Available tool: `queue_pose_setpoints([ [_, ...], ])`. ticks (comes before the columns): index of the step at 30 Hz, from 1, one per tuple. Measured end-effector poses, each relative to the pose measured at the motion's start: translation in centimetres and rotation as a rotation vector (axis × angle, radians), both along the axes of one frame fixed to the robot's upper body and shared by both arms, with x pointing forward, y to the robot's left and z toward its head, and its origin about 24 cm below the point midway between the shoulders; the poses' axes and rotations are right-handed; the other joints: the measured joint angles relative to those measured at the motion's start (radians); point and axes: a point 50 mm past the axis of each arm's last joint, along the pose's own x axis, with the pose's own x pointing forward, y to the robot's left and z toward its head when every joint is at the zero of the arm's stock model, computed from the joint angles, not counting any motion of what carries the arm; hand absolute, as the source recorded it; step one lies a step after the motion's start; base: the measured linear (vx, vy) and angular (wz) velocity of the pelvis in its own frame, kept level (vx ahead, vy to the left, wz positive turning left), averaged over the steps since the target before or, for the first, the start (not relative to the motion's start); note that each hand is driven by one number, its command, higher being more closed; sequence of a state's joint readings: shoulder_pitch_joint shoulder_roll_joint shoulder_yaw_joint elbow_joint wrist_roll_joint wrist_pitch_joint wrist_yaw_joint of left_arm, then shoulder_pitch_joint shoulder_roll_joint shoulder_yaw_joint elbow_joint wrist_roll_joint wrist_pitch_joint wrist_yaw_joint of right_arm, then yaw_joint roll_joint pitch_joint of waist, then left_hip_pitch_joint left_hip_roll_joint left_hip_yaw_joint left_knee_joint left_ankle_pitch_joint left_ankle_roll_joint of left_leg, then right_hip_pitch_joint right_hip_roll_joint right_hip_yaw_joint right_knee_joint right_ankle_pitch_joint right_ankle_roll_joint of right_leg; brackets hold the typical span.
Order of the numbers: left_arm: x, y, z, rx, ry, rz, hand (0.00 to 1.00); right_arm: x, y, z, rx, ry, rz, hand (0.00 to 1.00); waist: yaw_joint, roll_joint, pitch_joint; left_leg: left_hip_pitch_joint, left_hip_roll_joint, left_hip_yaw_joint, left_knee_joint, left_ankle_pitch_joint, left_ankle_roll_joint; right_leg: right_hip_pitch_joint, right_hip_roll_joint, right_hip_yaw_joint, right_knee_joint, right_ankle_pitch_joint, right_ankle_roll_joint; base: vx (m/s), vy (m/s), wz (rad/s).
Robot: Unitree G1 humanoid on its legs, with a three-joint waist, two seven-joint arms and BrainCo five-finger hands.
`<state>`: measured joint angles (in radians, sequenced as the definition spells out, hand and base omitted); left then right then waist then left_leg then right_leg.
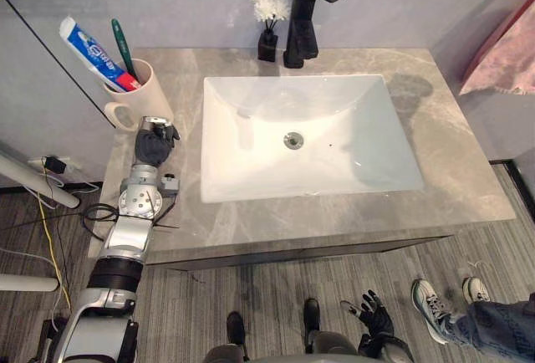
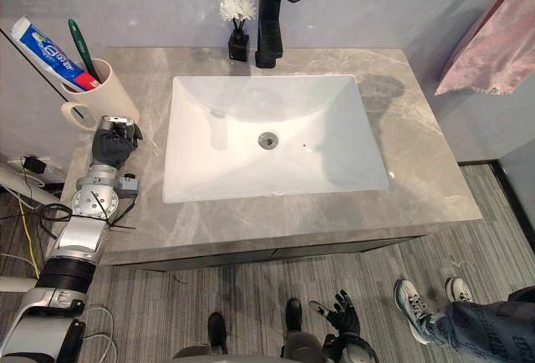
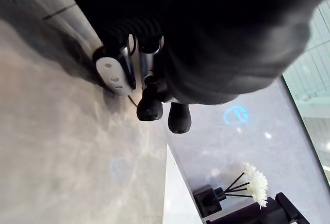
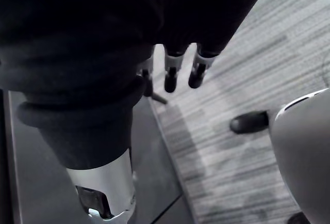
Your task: Organize washtable
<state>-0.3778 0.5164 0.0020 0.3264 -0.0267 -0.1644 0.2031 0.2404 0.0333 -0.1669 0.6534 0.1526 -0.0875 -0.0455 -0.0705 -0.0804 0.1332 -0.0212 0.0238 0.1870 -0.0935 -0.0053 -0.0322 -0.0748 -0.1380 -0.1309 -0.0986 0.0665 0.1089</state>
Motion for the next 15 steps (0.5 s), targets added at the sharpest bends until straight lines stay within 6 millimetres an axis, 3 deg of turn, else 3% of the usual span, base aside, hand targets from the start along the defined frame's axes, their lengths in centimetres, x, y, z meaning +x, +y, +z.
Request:
queue_pose_setpoints([
  [12,0.5,0.0,0.4,-0.012,-0.012,0.020,1.00,0.0,0.0,0.0,-0.004,-0.002,0.004,0.00,-0.001,0.000,0.000,0.002,-0.002,0.001,0.000,0.000,0.000,0.001,-0.002,-0.003,0.000,0.003,-0.004,-0.01,-0.005,0.00],
  [15,-0.2,-1.9,-0.2,-0.080,-0.027,-0.029,1.00,0.0,0.0,0.0,-0.004,0.000,0.005,0.00,-0.001,0.000,0.000,0.007,-0.007,-0.013,0.000,0.000,0.001,0.010,-0.007,-0.019,0.000,0.003,-0.004,-0.02,-0.018,0.08],
])
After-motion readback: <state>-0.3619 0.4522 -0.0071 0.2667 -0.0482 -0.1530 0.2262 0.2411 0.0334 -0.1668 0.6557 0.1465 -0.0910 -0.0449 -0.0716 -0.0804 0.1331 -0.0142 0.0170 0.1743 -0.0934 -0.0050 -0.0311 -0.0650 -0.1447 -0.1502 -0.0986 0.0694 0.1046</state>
